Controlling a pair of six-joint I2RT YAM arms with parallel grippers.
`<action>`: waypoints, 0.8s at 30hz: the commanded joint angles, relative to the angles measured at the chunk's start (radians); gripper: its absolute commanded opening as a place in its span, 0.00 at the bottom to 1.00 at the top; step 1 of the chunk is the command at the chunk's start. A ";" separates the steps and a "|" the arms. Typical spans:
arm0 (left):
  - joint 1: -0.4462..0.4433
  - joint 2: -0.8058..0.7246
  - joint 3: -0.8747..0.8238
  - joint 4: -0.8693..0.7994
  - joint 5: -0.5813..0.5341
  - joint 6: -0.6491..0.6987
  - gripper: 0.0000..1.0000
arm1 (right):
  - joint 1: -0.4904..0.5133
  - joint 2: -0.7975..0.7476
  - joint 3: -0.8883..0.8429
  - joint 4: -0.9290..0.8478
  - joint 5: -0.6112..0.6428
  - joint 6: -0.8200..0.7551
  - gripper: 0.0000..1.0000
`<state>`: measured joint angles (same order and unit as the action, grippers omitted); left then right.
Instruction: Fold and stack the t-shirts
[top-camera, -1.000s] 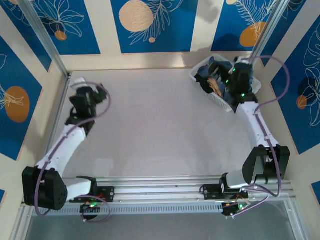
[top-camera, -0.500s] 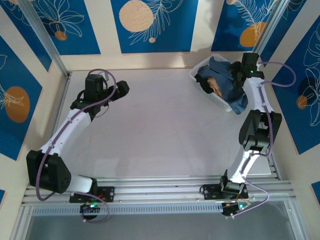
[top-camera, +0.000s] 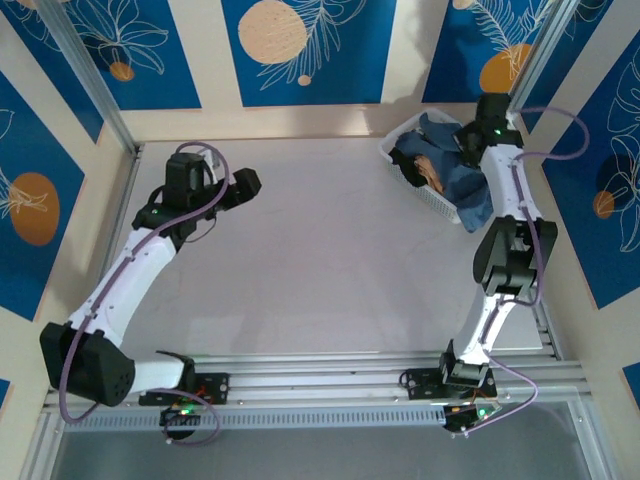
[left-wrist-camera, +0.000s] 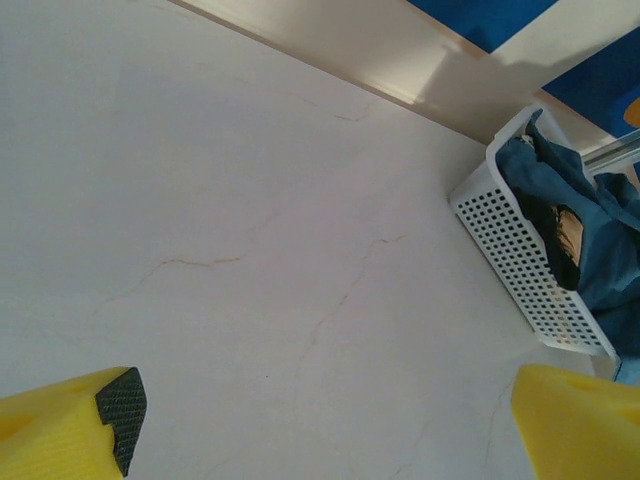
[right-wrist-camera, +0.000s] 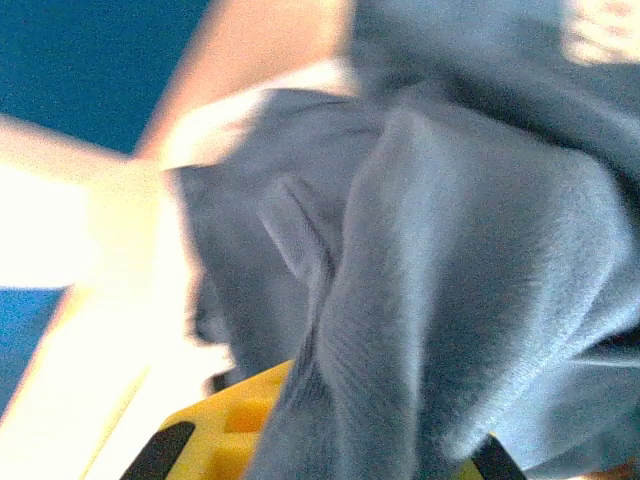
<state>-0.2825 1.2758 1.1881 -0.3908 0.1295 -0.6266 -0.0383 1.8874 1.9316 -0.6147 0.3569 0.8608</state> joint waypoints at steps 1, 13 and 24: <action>-0.017 -0.025 -0.027 -0.033 -0.065 0.001 0.94 | 0.138 -0.153 0.188 0.066 0.011 -0.188 0.00; -0.024 -0.069 0.022 -0.184 -0.320 -0.010 0.98 | 0.581 -0.061 0.687 0.090 -0.128 -0.233 0.00; -0.024 -0.201 -0.010 -0.256 -0.419 -0.050 1.00 | 0.669 0.026 0.631 0.039 -0.142 -0.053 0.00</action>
<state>-0.2981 1.1046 1.1755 -0.5991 -0.2386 -0.6567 0.6582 1.9137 2.6202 -0.5446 0.2276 0.7311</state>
